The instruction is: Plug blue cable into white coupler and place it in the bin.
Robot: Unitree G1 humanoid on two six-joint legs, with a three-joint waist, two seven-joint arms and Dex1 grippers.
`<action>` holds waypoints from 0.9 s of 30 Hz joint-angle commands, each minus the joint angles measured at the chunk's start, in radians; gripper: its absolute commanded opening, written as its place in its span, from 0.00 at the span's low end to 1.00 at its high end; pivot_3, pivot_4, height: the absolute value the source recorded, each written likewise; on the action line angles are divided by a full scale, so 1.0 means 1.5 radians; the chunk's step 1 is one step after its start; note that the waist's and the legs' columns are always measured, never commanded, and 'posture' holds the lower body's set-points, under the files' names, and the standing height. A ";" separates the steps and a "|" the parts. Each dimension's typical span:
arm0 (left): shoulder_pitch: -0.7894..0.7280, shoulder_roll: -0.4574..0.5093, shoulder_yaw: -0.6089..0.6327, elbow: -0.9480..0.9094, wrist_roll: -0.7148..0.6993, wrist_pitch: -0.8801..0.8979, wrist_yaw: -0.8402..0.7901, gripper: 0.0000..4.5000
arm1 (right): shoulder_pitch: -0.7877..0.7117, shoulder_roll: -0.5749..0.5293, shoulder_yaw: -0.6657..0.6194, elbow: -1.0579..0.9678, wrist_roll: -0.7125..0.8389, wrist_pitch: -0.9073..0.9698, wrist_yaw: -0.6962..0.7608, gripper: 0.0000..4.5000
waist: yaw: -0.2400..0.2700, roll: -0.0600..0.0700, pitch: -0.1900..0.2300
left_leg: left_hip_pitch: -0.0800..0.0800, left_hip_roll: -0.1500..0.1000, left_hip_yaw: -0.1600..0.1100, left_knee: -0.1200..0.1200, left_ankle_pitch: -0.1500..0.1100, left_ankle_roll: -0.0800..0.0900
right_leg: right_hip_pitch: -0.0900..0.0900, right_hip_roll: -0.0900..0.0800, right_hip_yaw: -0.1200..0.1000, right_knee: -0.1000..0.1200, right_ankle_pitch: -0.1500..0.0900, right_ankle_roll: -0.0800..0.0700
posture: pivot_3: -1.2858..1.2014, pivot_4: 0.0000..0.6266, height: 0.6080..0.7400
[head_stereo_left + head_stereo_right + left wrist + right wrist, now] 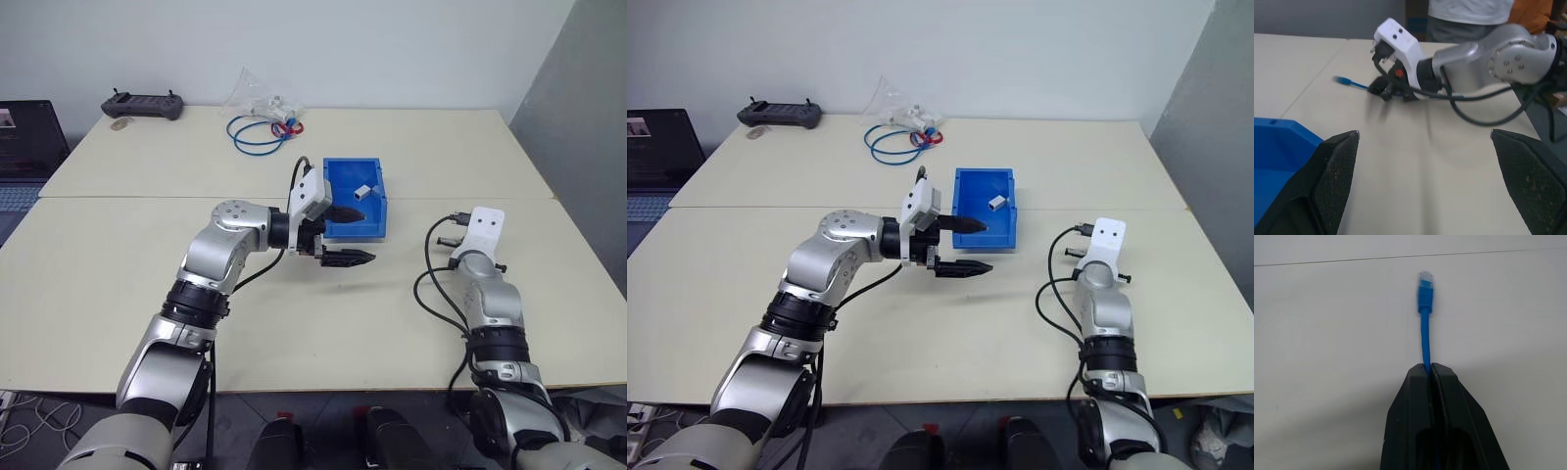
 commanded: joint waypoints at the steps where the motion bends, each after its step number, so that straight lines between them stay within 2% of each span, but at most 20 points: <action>1: 0.139 0.076 0.088 -0.131 -0.035 0.037 0.030 1.00 | 0.090 -0.202 0.064 -0.207 0.097 -0.017 0.360 0.02 | -0.001 0.002 0.001 | 0.000 0.000 0.000 0.000 0.000 0.000 | 0.000 0.000 0.000 0.000 0.000 0.000 | 0.52 0.24 1.00; 2: 0.188 0.086 0.117 -0.163 -0.041 0.044 0.056 1.00 | 0.117 -0.255 0.077 -0.247 0.130 -0.035 0.459 0.02 | -0.001 0.003 0.001 | 0.000 0.000 0.000 0.000 0.000 0.001 | 0.000 0.000 0.000 0.000 0.000 0.000 | 0.52 0.24 1.00; 3: 0.216 0.090 0.134 -0.181 -0.046 0.048 0.073 1.00 | 0.130 -0.283 0.083 -0.267 0.150 -0.046 0.512 0.02 | -0.001 0.003 0.002 | 0.000 0.001 0.000 -0.001 -0.001 0.002 | 0.000 0.000 0.000 -0.001 0.000 0.000 | 0.52 0.24 1.00; 5: 0.335 0.096 0.178 -0.278 -0.064 0.062 0.114 1.00 | 0.151 -0.343 0.098 -0.290 0.190 -0.064 0.630 0.02 | -0.003 0.001 0.003 | 0.001 0.002 -0.001 -0.001 -0.002 0.003 | 0.000 0.000 -0.002 -0.001 -0.001 -0.001 | 0.52 0.24 1.00; 8: 0.471 0.082 0.235 -0.399 -0.094 0.084 0.177 1.00 | 0.139 -0.375 0.145 -0.281 0.190 -0.119 0.735 0.02 | 0.000 0.000 0.003 | 0.002 0.004 -0.002 0.000 -0.002 0.003 | 0.001 0.001 -0.002 0.000 -0.002 -0.002 | 0.52 0.24 1.00; 10: 0.561 0.051 0.272 -0.469 -0.098 0.083 0.239 1.00 | 0.081 -0.334 0.214 -0.235 0.157 -0.161 0.769 0.02 | 0.003 -0.001 0.004 | 0.002 0.003 -0.002 0.001 -0.002 0.003 | 0.002 0.000 -0.003 0.000 -0.002 -0.001 | 0.52 0.24 1.00; 12: 0.634 0.016 0.295 -0.516 -0.079 0.072 0.306 1.00 | 0.012 -0.264 0.283 -0.166 0.116 -0.183 0.769 0.02 | -0.001 -0.002 0.005 | 0.004 0.003 -0.001 0.002 -0.001 0.003 | 0.002 0.000 -0.002 0.000 0.000 0.000 | 0.52 0.24 1.00; 16: 0.731 -0.034 0.307 -0.549 -0.046 0.040 0.385 1.00 | -0.064 -0.148 0.369 -0.018 0.036 -0.249 0.753 0.02 | 0.002 -0.003 0.005 | 0.013 0.003 0.000 0.001 -0.001 0.004 | 0.010 -0.001 -0.002 0.000 -0.001 -0.002 | 0.52 0.24 1.00; 21: 0.824 -0.087 0.274 -0.585 -0.018 0.002 0.450 1.00 | -0.096 -0.112 0.421 0.101 -0.032 -0.334 0.779 0.02 | 0.016 -0.003 0.005 | 0.010 0.001 0.000 0.000 -0.002 0.002 | 0.008 -0.002 -0.002 -0.001 -0.002 -0.003 | 0.52 0.24 1.00; 22: 0.835 -0.092 0.266 -0.587 -0.013 -0.004 0.456 1.00 | -0.097 -0.112 0.422 0.108 -0.035 -0.341 0.789 0.11 | 0.017 -0.002 0.005 | 0.009 0.001 0.002 0.000 -0.003 0.001 | 0.008 -0.003 -0.001 -0.002 -0.002 -0.003 | 0.52 0.24 1.00; 25: 0.847 -0.090 0.255 -0.585 -0.009 -0.019 0.463 1.00 | -0.096 -0.114 0.415 0.106 -0.029 -0.347 0.809 0.25 | 0.015 -0.002 0.004 | 0.009 0.001 0.004 0.001 -0.007 0.001 | 0.008 -0.004 0.000 -0.004 -0.001 -0.005 | 0.52 0.24 1.00; 27: 0.833 -0.075 0.259 -0.572 -0.016 -0.020 0.455 1.00 | -0.092 -0.117 0.398 0.087 -0.025 -0.342 0.799 0.39 | 0.016 -0.002 0.004 | 0.009 0.001 0.003 0.001 -0.009 0.000 | 0.008 -0.004 0.000 -0.004 -0.002 -0.005 | 0.52 0.24 1.00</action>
